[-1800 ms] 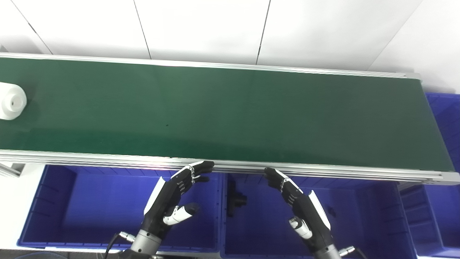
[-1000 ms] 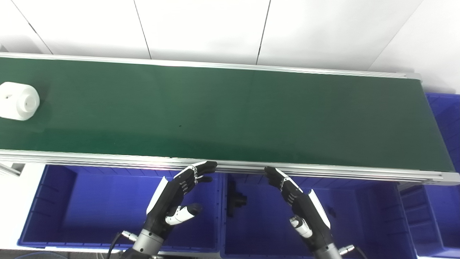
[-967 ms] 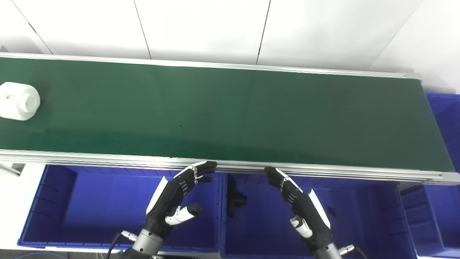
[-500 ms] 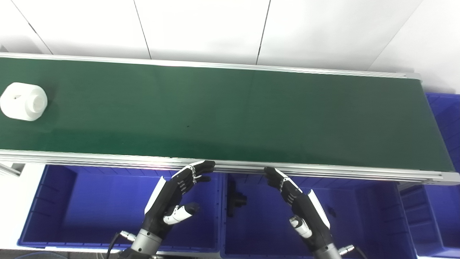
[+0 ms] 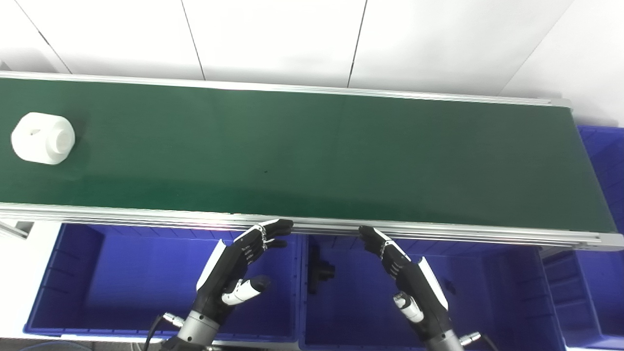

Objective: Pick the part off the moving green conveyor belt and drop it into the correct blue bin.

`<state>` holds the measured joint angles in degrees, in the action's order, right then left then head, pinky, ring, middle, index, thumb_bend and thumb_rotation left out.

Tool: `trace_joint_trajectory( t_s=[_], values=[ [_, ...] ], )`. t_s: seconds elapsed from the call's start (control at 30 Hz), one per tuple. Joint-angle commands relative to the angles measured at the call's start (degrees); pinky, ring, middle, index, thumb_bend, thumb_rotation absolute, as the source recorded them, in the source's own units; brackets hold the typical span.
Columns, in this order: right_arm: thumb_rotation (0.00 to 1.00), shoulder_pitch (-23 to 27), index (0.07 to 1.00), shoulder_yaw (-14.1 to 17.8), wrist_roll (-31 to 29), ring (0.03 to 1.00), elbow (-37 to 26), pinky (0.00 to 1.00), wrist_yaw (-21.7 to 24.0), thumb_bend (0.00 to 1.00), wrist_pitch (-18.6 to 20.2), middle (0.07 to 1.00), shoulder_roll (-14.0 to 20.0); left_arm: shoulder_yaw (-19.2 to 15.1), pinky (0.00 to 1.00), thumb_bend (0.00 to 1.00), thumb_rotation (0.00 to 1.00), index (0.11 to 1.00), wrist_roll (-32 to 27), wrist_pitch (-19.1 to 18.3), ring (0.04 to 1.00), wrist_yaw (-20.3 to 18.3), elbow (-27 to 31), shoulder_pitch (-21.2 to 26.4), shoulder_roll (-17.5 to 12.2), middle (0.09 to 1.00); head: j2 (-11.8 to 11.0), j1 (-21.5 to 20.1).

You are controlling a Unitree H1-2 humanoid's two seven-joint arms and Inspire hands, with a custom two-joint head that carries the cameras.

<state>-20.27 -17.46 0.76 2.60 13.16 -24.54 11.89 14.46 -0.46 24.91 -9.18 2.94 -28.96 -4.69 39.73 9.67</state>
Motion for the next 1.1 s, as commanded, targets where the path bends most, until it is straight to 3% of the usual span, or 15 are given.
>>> trace_joint_trajectory(
  t_s=[0.0,0.87,0.97,1.07],
  values=[
    [0.95,-0.01,0.883,-0.04,0.19,0.915,-1.22,0.9,-0.2,0.95,-2.38,0.913,-0.18,-0.15,0.75,0.89,0.77,0.762,-0.17,2.02,0.823,-0.42,1.25,-0.76,0.51,0.827,0.09,0.0],
    [0.95,-0.07,0.879,-0.32,0.23,0.919,-1.28,0.9,-0.52,0.95,-2.38,0.915,-0.34,-0.09,0.75,0.91,0.78,0.765,0.15,2.02,0.825,-0.52,1.51,-0.7,-0.22,0.832,-0.25,-0.09],
    [0.95,0.19,0.882,-0.44,0.26,0.918,-0.96,0.9,-0.49,0.93,-2.38,0.916,-0.21,0.16,0.76,0.91,0.79,0.769,0.57,2.02,0.829,-0.39,1.31,-0.63,-0.53,0.837,-1.45,0.43],
    [0.96,1.0,0.883,-1.12,1.65,0.905,1.01,0.87,-2.39,0.93,-2.38,0.911,0.27,0.95,0.76,0.89,0.81,0.774,2.19,2.02,0.827,0.93,0.15,0.0,-1.08,0.839,-4.77,2.0]
  ],
)
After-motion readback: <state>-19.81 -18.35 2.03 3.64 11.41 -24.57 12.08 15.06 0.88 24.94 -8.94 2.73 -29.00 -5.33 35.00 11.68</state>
